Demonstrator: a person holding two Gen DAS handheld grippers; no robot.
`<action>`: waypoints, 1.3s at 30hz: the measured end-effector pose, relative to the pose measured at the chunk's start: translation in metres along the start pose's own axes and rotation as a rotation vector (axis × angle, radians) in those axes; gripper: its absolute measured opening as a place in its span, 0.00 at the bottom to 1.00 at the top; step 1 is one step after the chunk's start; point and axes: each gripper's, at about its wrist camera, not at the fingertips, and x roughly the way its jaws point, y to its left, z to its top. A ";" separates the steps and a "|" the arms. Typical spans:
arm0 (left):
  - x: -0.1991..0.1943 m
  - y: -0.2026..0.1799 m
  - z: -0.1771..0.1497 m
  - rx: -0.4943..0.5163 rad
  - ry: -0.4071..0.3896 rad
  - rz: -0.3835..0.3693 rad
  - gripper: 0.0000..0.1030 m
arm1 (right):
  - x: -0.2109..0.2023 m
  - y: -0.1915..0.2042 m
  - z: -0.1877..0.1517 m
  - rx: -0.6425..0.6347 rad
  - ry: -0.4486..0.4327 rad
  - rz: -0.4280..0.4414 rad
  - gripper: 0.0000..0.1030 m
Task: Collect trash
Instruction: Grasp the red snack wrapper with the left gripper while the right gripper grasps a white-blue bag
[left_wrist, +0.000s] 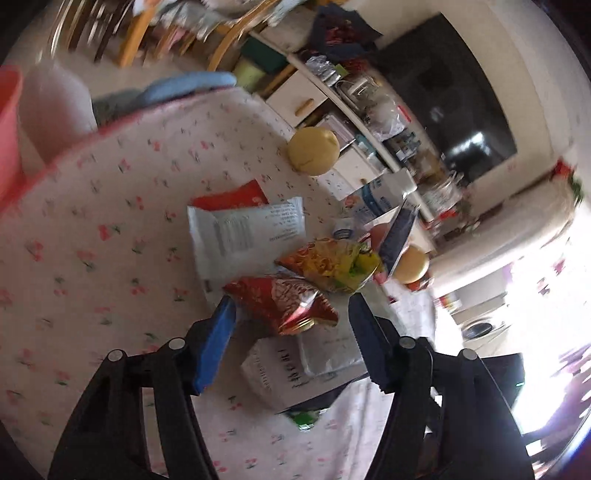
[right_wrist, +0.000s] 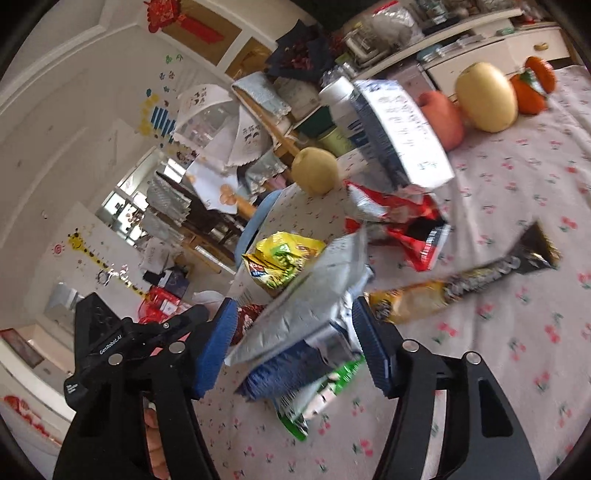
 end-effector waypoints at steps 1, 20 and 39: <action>0.003 0.003 0.001 -0.026 0.005 -0.016 0.62 | 0.005 0.000 0.002 -0.004 0.010 -0.001 0.63; 0.047 0.024 0.010 -0.135 0.049 -0.102 0.58 | 0.020 -0.001 0.005 -0.040 0.043 -0.071 0.28; 0.038 0.017 0.001 -0.060 0.070 -0.189 0.27 | -0.024 0.030 -0.005 -0.162 -0.103 -0.118 0.11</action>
